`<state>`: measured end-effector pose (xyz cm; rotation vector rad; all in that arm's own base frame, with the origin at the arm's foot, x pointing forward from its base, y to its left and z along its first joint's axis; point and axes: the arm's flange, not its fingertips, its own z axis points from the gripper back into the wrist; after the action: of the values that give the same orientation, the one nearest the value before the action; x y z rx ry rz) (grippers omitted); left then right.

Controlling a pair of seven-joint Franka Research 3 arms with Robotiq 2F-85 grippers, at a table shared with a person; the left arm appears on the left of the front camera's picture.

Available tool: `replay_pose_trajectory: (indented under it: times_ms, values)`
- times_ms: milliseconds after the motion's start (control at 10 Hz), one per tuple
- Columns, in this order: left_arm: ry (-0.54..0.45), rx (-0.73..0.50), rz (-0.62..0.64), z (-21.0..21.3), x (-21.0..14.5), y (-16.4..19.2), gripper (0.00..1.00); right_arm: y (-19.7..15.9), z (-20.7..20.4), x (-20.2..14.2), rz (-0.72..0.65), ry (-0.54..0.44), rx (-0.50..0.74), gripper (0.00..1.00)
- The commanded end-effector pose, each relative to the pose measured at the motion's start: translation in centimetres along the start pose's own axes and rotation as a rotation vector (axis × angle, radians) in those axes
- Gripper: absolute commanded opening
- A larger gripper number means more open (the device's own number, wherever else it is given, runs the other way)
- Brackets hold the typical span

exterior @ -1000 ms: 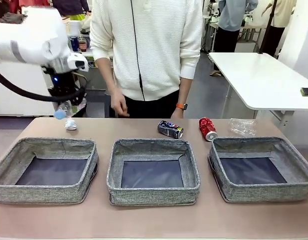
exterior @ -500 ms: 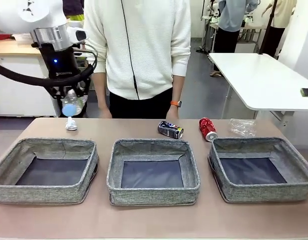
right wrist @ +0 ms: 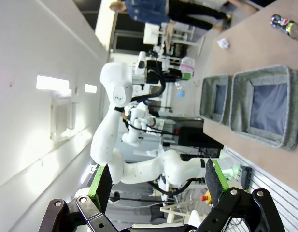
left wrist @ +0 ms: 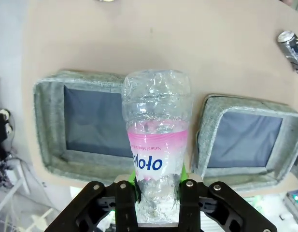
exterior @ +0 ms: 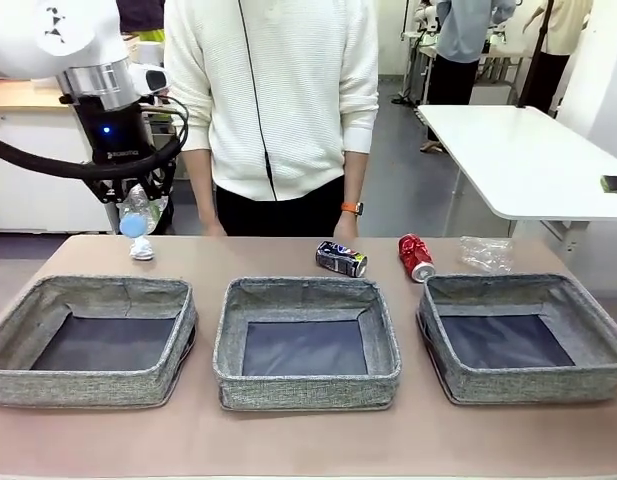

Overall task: Sort the waste into the appropriate baskets.
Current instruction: Pick up the waste item pointed out by the person.

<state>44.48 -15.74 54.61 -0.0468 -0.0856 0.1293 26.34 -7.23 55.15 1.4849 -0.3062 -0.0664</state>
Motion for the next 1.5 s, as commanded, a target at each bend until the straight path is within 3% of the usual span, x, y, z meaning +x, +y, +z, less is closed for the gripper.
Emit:
replay_pose_trajectory:
  times_ms: [0,100,200,600,700,1000,1400]
  values:
    - [-0.049,-0.055,0.034,2.1,-1.6,-4.2,0.27,0.2,-0.1,0.2,0.025,-0.005,0.022,1.00]
    - [-0.108,0.103,0.150,4.9,-2.1,-8.4,0.27,0.2,-0.1,0.2,0.025,-0.005,0.022,1.00]
    - [-0.147,0.057,0.195,8.4,-2.8,-12.7,0.27,0.2,-0.1,0.2,0.025,-0.005,0.022,1.00]
    - [-0.020,0.058,0.113,17.7,-4.1,-24.0,0.27,0.2,-0.1,0.2,0.025,-0.005,0.022,1.00]
    - [0.018,0.050,0.037,18.8,-3.4,-25.3,0.27,0.2,-0.1,0.2,0.025,-0.005,0.022,1.00]
    - [0.154,0.003,-0.028,20.5,-0.7,-27.5,0.27,0.2,-0.1,0.2,0.025,-0.005,0.022,1.00]
    - [0.110,-0.052,-0.060,21.3,-0.4,-27.3,0.27,0.2,-0.1,0.2,0.025,-0.005,0.022,1.00]
